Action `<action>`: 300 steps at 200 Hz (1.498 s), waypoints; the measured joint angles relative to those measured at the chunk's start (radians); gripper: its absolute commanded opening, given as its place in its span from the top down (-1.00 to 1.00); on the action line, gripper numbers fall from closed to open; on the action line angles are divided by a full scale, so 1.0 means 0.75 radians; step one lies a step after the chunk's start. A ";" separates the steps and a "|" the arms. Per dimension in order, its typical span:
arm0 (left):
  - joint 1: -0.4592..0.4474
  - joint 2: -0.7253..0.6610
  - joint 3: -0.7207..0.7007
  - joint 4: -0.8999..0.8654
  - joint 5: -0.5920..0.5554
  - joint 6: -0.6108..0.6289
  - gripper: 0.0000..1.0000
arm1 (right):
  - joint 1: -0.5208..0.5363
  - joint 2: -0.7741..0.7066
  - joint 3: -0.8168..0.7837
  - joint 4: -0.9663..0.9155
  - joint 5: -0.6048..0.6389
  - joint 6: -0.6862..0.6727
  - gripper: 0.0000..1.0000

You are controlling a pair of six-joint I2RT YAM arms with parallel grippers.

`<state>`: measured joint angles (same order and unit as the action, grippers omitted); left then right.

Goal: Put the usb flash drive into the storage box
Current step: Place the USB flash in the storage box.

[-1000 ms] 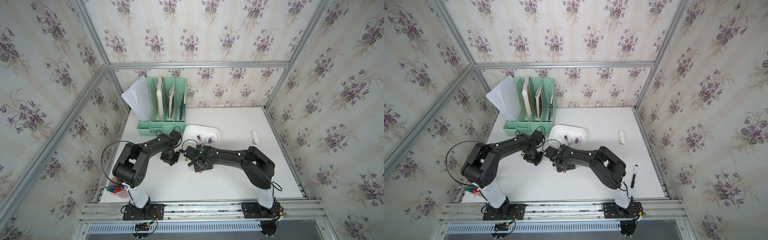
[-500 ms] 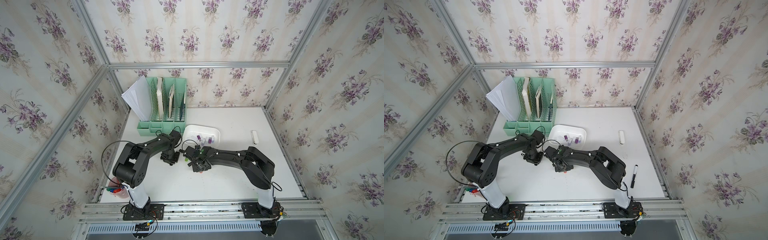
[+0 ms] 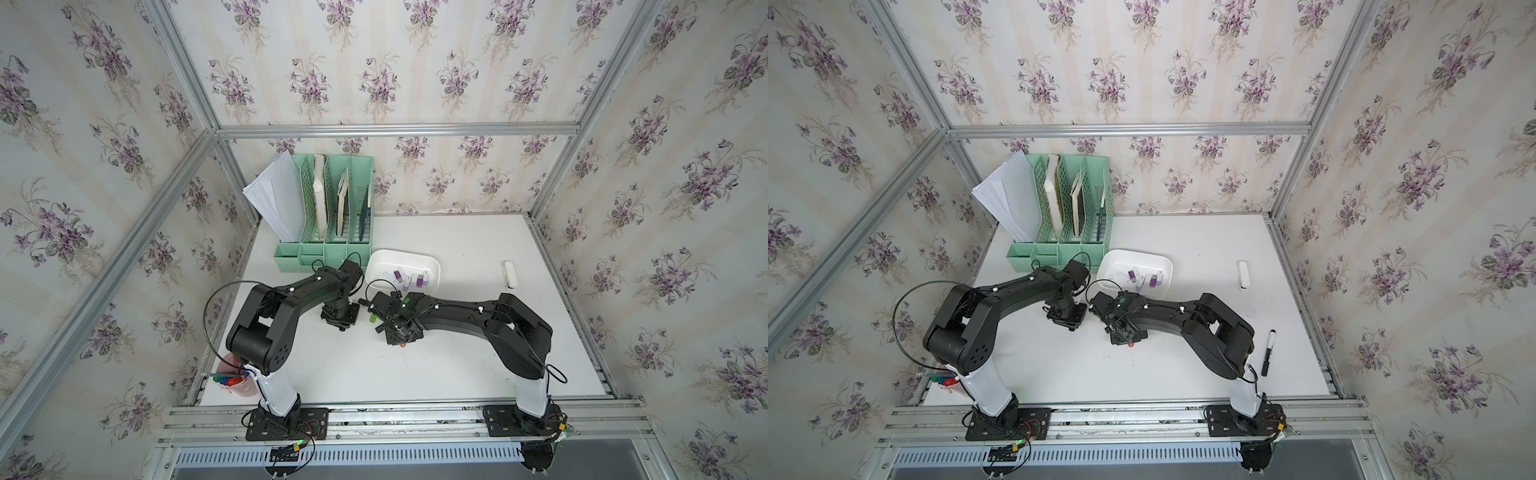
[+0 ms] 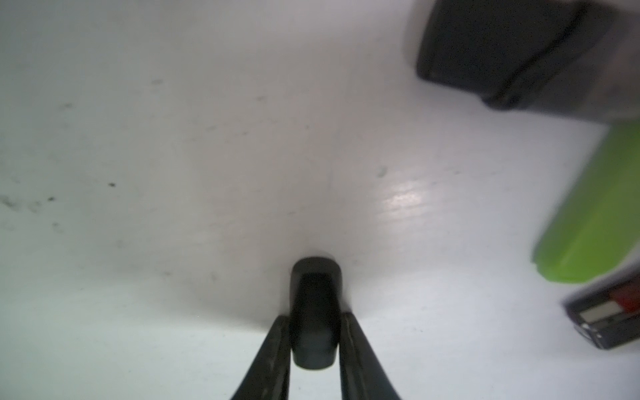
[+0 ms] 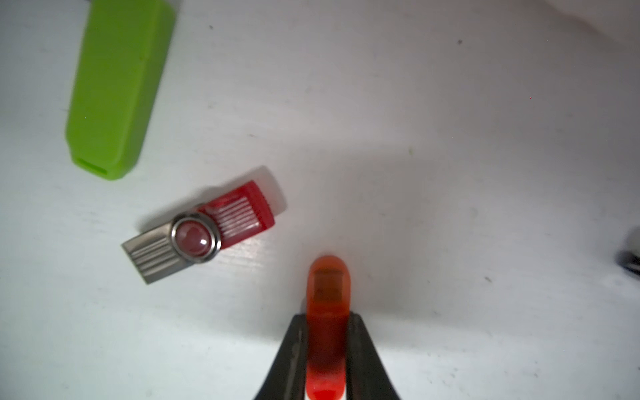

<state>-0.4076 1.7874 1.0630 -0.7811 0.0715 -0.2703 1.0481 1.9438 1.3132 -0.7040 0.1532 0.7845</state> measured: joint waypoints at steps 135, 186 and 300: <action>0.001 0.028 0.013 -0.018 0.006 -0.004 0.43 | -0.372 -0.073 0.448 -0.119 0.043 -0.201 0.78; 0.002 0.058 0.041 -0.050 0.013 -0.007 0.44 | -0.459 0.168 0.643 -0.116 -0.016 -0.326 0.79; 0.003 0.076 0.056 -0.069 0.020 -0.025 0.44 | -0.481 0.585 1.011 -0.019 -0.173 -0.460 0.81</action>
<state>-0.4057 1.8442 1.1049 -0.8330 0.0864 -0.2893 0.6876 2.3829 2.0716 -0.7181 0.0231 0.4397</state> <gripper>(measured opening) 0.281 0.212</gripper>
